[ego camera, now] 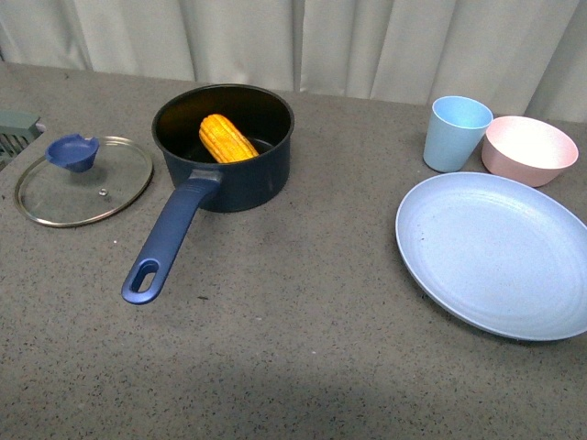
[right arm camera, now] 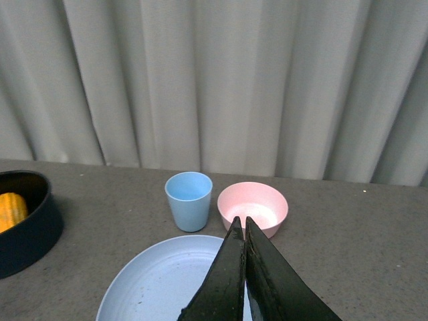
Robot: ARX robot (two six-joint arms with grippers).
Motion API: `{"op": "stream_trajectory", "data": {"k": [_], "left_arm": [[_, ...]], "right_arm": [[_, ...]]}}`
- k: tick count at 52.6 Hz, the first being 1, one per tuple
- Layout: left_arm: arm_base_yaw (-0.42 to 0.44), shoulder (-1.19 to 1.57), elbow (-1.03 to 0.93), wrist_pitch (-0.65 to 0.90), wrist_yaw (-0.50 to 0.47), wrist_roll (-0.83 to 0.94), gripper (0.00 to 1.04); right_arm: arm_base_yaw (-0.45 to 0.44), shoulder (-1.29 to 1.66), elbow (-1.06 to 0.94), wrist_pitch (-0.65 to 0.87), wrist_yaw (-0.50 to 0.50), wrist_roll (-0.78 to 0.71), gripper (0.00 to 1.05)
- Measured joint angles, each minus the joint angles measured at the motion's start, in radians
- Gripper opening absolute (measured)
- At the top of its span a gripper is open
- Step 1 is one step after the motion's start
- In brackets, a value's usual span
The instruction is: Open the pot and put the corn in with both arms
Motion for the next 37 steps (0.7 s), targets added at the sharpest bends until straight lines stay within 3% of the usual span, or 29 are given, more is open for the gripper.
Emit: {"op": "stream_trajectory", "data": {"k": [6,21,37], "left_arm": [[0.000,0.000,0.000,0.000,0.000,0.000,0.98],[0.000,0.000,0.000,0.000,0.000,0.000,0.98],[0.000,0.000,0.000,0.000,0.000,0.000,0.98]], "right_arm": [[-0.055,-0.106,-0.021,-0.088,-0.036,0.000,0.01],[-0.057,-0.379,-0.042,-0.326,-0.043,0.000,0.01],[-0.057,-0.547,-0.042,-0.484,-0.043,0.000,0.01]]}}
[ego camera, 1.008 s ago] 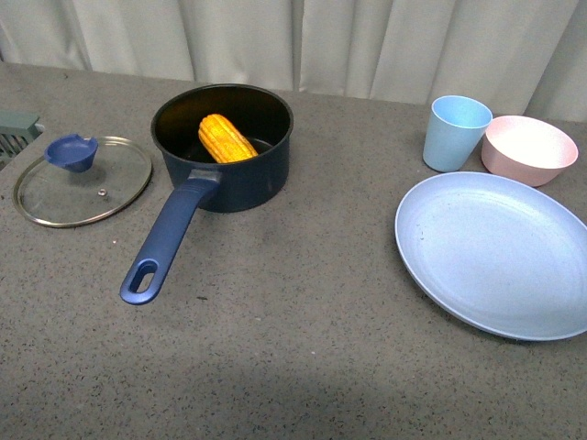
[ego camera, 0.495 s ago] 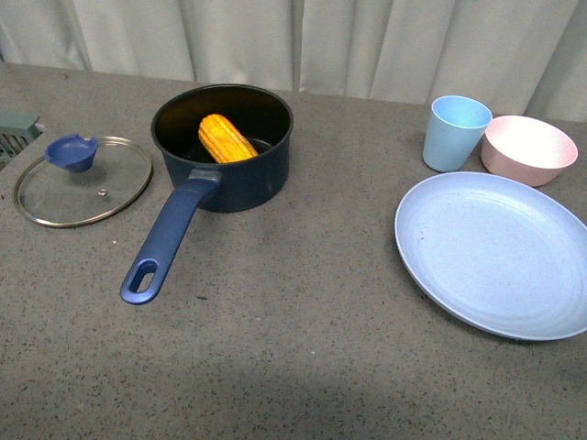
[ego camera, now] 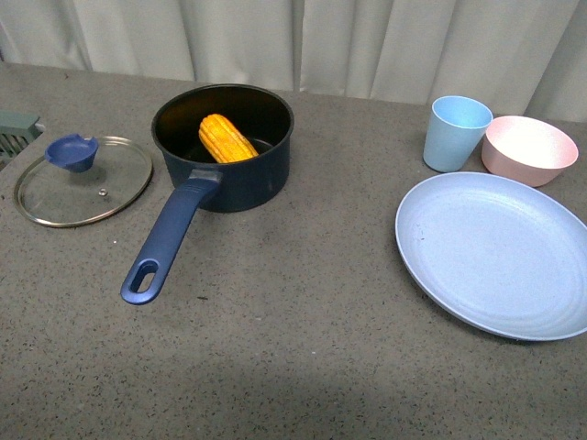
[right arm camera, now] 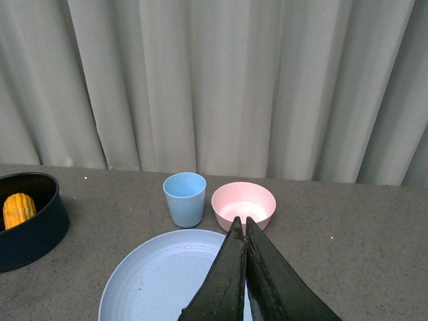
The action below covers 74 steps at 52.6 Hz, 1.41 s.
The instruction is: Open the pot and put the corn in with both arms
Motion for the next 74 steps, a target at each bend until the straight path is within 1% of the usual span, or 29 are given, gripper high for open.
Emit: {"op": "stream_trajectory", "data": {"k": [7,29,32,34,42,48,50,51,62,63,70,74], "left_arm": [[0.000,0.000,0.000,0.000,0.000,0.000,0.98],[0.000,0.000,0.000,0.000,0.000,0.000,0.98],[0.000,0.000,0.000,0.000,0.000,0.000,0.98],[0.000,0.000,0.000,0.000,0.000,0.000,0.98],[0.000,0.000,0.000,0.000,0.000,0.000,0.98],[0.000,0.000,0.000,0.000,0.000,0.000,0.98],[0.000,0.000,0.000,0.000,0.000,0.000,0.98],[0.000,0.000,0.000,0.000,0.000,0.000,0.98],[0.000,0.000,0.000,0.000,0.000,0.000,0.98],[0.000,0.000,0.000,0.000,0.000,0.000,0.98],[0.000,0.000,0.000,0.000,0.000,0.000,0.98],[0.000,0.000,0.000,0.000,0.000,0.000,0.98]], "right_arm": [[0.000,-0.081,0.000,-0.079,0.000,0.000,0.01],[0.000,-0.231,0.000,-0.228,0.000,0.000,0.01],[0.000,-0.314,0.001,-0.341,-0.001,0.000,0.01],[0.000,-0.348,0.000,-0.380,-0.002,0.000,0.01],[0.000,-0.390,0.000,-0.393,-0.003,-0.001,0.01],[0.000,-0.390,0.000,-0.394,-0.003,-0.001,0.18],[0.000,-0.390,0.000,-0.394,-0.003,-0.001,0.25],[0.000,-0.390,0.000,-0.394,-0.003,-0.001,0.27],[0.000,-0.391,0.001,-0.394,-0.003,-0.001,0.60],[0.000,-0.391,0.000,-0.394,-0.003,-0.001,0.62],[0.000,-0.391,0.001,-0.394,-0.003,0.000,0.85],[0.000,-0.391,0.000,-0.394,-0.003,0.000,0.96]]}}
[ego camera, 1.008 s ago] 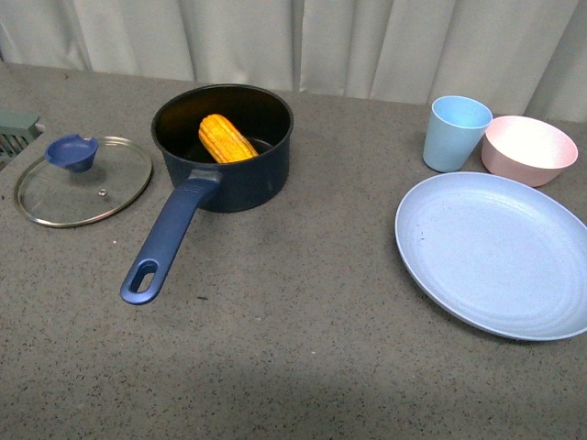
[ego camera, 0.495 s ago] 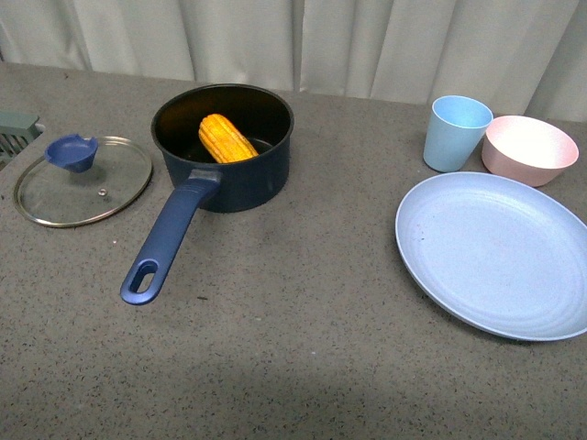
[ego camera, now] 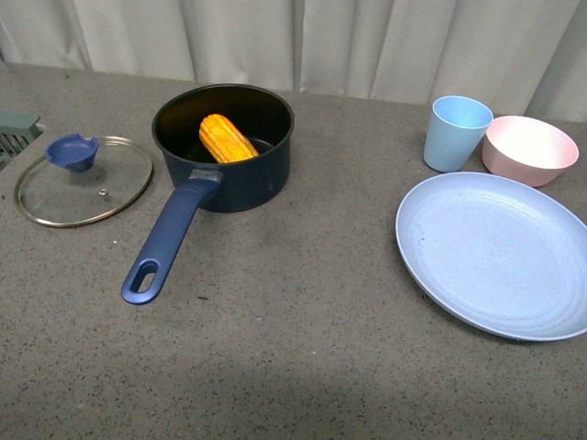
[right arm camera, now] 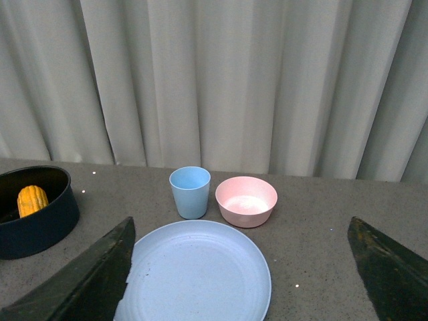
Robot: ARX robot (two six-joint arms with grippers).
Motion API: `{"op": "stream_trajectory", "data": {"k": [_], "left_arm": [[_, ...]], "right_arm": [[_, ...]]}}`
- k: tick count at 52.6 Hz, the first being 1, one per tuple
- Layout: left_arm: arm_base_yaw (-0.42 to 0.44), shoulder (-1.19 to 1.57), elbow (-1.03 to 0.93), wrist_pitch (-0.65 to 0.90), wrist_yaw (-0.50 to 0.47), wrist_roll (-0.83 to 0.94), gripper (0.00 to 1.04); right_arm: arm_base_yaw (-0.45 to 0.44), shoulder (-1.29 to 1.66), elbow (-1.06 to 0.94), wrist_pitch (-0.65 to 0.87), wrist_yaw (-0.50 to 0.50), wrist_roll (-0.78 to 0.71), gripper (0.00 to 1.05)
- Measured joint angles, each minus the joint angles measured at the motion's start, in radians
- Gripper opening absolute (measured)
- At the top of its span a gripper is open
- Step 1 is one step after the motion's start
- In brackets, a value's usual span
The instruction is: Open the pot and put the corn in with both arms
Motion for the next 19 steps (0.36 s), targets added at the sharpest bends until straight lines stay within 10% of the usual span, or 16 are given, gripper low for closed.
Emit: {"op": "stream_trajectory", "data": {"k": [19], "left_arm": [[0.000,0.000,0.000,0.000,0.000,0.000,0.98]], "right_arm": [[0.000,0.000,0.000,0.000,0.000,0.000,0.95]]}}
